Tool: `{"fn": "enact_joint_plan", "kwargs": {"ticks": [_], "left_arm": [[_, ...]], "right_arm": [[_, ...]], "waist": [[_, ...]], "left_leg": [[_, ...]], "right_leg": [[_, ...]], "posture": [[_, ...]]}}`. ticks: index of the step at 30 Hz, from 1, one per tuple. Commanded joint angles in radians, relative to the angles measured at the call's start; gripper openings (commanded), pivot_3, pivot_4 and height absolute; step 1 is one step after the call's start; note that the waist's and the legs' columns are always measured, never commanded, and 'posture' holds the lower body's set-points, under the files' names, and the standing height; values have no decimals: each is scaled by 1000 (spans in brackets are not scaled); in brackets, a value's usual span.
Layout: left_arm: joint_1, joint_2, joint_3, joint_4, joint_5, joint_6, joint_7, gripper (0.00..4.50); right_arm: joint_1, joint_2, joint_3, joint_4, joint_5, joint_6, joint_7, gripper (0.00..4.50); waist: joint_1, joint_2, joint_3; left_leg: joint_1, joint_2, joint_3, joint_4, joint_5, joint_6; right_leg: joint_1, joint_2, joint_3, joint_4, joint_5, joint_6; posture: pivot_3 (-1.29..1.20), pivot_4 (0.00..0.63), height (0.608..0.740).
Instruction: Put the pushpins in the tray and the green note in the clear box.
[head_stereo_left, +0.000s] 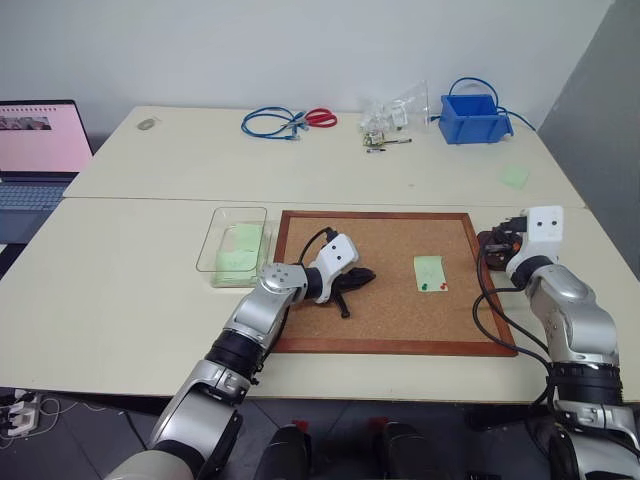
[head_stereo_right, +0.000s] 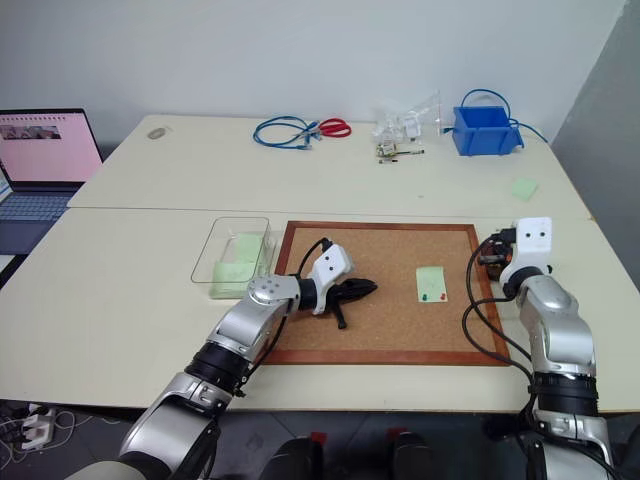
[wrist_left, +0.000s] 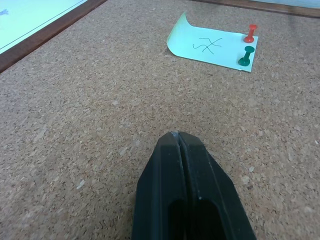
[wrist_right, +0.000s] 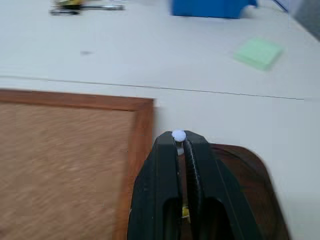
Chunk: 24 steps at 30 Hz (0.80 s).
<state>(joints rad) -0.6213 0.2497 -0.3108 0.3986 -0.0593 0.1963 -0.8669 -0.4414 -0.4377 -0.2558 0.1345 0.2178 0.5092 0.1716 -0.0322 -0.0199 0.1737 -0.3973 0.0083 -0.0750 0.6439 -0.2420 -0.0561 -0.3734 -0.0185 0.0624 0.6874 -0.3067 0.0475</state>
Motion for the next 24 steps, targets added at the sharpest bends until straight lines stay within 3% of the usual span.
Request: {"fn": "enact_joint_plan", "kwargs": {"ticks": [1,6,24], "left_arm": [[15,3,-32,51,41,14,-8,0],[18,4,-31,46,42,14,-4,0],[13,3,-28,55,40,11,-1,0]], "right_arm": [[-54,-7,-40,47,9,-3,-17,59],[-73,-5,-53,97,22,-1,-16,59],[-14,-33,-33,17,-9,-1,2,3570]], "waist": [[0,0,0],[0,1,-1],[-1,4,-2]], "left_leg": [[0,0,0,0,0,0],[0,0,0,0,0,0],[0,0,0,0,0,0]], "right_leg": [[0,0,0,0,0,0],[0,0,0,0,0,0],[0,0,0,-1,0,0]], "posture": [[0,150,740],[0,150,740],[0,150,740]]}}
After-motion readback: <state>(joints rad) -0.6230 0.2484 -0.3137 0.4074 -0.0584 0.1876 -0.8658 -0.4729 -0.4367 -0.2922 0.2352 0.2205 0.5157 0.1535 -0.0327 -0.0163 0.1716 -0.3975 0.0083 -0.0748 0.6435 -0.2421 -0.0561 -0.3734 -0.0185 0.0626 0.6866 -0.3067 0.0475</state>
